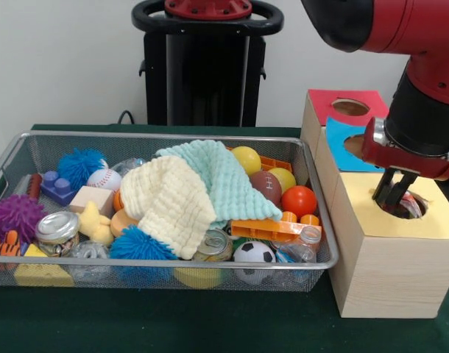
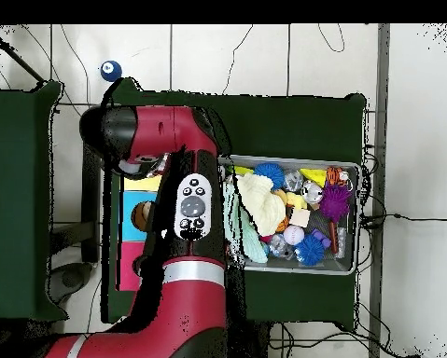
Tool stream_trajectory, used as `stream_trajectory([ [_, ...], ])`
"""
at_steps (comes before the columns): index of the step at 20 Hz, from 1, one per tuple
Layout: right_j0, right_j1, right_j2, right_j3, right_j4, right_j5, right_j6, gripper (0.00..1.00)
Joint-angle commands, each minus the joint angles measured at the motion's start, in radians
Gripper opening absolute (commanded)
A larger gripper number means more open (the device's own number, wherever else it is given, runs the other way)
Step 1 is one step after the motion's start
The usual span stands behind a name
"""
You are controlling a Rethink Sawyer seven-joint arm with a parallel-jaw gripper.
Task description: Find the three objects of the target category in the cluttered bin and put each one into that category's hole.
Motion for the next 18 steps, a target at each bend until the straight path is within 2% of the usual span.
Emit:
stream_trajectory([
  [1,-0.022,0.077,0.121,-0.006,0.034,0.056,0.058,0.0],
  [12,-0.014,0.0,0.123,0.006,0.053,0.124,0.07,0.0],
  [18,-0.018,-0.021,0.123,-0.033,0.056,0.176,0.077,0.0],
])
